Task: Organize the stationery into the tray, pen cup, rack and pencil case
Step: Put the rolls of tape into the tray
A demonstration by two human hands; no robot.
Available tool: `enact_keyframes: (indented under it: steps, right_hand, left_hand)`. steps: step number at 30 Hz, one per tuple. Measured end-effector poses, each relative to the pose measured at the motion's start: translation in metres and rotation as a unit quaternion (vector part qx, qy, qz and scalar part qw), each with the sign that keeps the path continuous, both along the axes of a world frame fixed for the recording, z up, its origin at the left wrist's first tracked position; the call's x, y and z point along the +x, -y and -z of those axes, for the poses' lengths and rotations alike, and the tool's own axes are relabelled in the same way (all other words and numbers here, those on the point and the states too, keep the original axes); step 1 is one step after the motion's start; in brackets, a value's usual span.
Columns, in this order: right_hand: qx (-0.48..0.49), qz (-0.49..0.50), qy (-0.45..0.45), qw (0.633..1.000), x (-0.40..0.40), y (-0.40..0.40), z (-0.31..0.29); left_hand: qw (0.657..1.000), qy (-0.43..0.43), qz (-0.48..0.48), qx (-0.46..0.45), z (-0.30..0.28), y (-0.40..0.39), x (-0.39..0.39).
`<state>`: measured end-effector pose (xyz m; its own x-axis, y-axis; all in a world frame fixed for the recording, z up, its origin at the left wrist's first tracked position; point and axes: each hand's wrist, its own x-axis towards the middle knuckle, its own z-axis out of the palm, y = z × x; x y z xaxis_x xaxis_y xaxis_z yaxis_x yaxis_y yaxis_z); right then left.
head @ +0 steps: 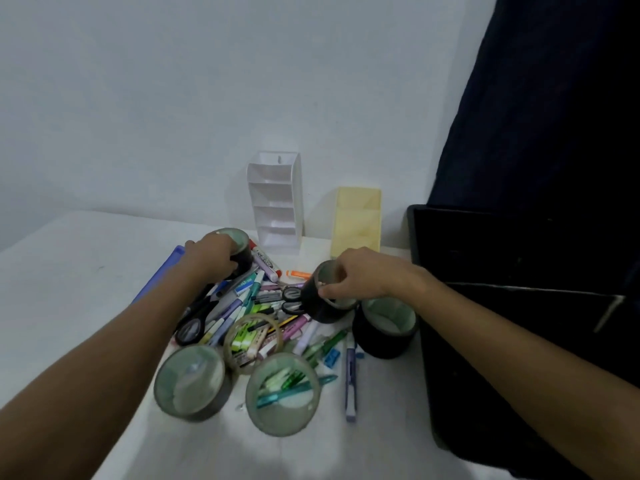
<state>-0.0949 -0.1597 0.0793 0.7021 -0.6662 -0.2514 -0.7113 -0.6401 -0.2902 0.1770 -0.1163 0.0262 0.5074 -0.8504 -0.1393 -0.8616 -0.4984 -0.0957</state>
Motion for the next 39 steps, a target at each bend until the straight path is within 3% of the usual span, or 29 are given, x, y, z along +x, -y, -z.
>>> enact_keyframes:
  steps: [7, 11, 14, 17, 21, 27, 32, 39]
  right_hand:
    - [-0.004, -0.029, 0.018, 0.999, 0.002, -0.019, 0.024]
    - [-0.049, -0.046, 0.042, 0.997, 0.008, -0.016, 0.026]
    - [-0.034, -0.025, 0.094, 0.995, 0.001, 0.0, 0.011]
    - [0.004, 0.023, 0.193, 0.981, -0.027, 0.022, -0.014]
    - [-0.057, 0.105, 0.279, 0.953, -0.098, 0.041, -0.049]
    - [-0.172, 0.231, 0.188, 0.939, -0.207, 0.072, -0.056]
    - [-0.142, 0.287, 0.073, 0.945, -0.245, 0.099, -0.022]
    - [-0.119, 0.306, -0.032, 0.944, -0.244, 0.118, 0.007]
  left_hand:
    - [0.995, 0.039, 0.059, -0.07, -0.023, -0.018, -0.025]
    - [0.985, -0.022, 0.132, -0.106, -0.056, -0.026, -0.047]
    - [0.968, -0.076, 0.191, -0.146, -0.09, -0.028, -0.068]
    - [0.945, -0.057, 0.245, -0.21, -0.123, -0.022, -0.103]
    - [0.911, -0.071, 0.301, -0.273, -0.149, 0.008, -0.155]
    - [0.886, -0.073, 0.407, -0.209, -0.138, 0.095, -0.254]
    - [0.88, -0.075, 0.442, -0.161, -0.095, 0.132, -0.313]
    - [0.882, -0.071, 0.445, -0.137, -0.031, 0.16, -0.326]
